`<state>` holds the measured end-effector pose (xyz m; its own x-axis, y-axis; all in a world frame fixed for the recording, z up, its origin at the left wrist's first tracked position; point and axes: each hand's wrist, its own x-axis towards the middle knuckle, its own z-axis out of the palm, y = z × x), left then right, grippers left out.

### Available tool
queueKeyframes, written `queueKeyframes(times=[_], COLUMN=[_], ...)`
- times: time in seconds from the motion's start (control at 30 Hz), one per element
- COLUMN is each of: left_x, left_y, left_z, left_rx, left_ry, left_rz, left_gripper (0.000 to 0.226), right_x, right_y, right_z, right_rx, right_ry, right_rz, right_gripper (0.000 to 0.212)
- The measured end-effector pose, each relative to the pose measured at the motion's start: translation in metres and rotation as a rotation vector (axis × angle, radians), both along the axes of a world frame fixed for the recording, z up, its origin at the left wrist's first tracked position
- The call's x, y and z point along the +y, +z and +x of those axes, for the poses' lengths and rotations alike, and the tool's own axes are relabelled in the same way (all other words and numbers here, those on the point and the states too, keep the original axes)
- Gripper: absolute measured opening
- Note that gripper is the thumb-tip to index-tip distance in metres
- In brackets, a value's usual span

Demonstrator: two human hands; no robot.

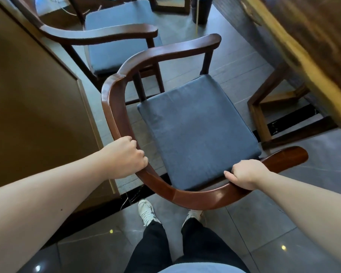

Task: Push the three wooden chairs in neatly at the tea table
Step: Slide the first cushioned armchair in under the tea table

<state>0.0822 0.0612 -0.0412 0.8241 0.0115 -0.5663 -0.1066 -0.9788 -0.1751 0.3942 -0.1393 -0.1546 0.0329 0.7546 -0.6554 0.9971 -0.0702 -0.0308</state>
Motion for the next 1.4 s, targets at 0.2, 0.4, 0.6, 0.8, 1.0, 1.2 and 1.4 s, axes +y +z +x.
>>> queueKeyframes(times=[0.2, 0.4, 0.6, 0.8, 1.0, 1.2, 1.4], left_x=[-0.009, 0.008, 0.077, 0.119, 0.137, 0.146, 0.177], left_y=[-0.003, 0.008, 0.010, 0.019, 0.019, 0.022, 0.022], left_z=[-0.004, -0.007, -0.044, -0.054, -0.033, -0.014, -0.008], left_rx=[0.050, 0.014, -0.233, -0.338, -0.311, -0.292, -0.221], left_ry=[0.031, 0.005, -0.128, -0.138, -0.190, -0.262, -0.338], left_rz=[-0.012, -0.124, -0.170, -0.197, -0.216, -0.260, -0.270], left_gripper=[0.023, 0.031, 0.058, 0.070, 0.072, 0.074, 0.078], right_x=[-0.004, 0.000, 0.005, 0.018, 0.042, 0.061, 0.058], right_y=[0.000, 0.022, 0.062, 0.084, 0.092, 0.095, 0.086], right_z=[-0.001, -0.020, -0.115, -0.218, -0.253, -0.236, -0.231], right_rx=[-0.043, 0.029, 0.160, 0.322, 0.374, 0.410, 0.553], right_ry=[0.040, -0.163, -0.514, -0.762, -0.797, -0.748, -0.728], right_rz=[-0.022, -0.067, 0.209, 0.412, 0.540, 0.571, 0.454], right_gripper=[0.054, 0.047, 0.044, 0.057, 0.073, 0.069, 0.060])
